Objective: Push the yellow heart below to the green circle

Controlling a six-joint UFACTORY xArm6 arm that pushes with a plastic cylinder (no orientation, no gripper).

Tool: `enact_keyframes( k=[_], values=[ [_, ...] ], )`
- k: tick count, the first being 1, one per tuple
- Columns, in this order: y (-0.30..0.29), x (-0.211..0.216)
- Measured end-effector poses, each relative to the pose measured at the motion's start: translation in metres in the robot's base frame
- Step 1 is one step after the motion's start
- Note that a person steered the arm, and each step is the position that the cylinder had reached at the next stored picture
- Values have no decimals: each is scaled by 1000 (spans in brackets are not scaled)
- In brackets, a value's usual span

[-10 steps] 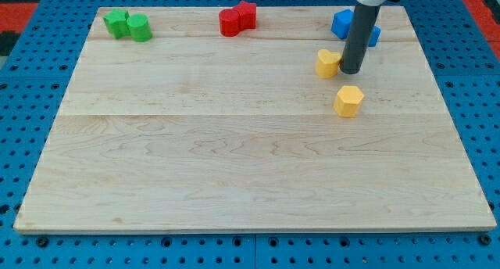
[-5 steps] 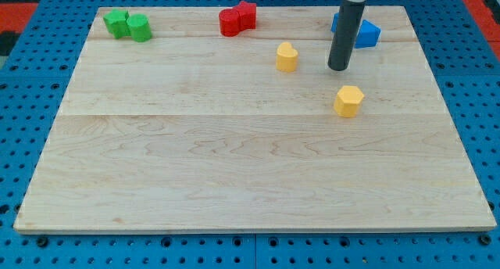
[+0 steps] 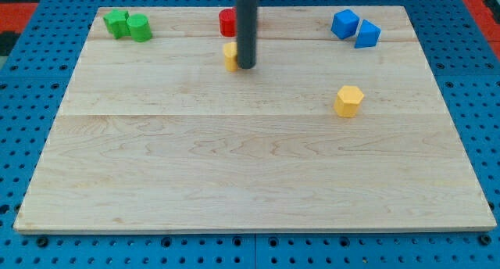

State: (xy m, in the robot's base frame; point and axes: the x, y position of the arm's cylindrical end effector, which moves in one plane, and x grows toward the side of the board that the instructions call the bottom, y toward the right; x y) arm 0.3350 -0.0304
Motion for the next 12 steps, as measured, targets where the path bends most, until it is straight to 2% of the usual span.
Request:
enact_keyframes(
  k=[1,4,5,7,9,10,12],
  values=[
    [-37,-6],
    [8,-48],
    [-2,-66],
    [-80,-59],
    [-102,-39],
    [-137,-39],
    [-140,-18]
  ],
)
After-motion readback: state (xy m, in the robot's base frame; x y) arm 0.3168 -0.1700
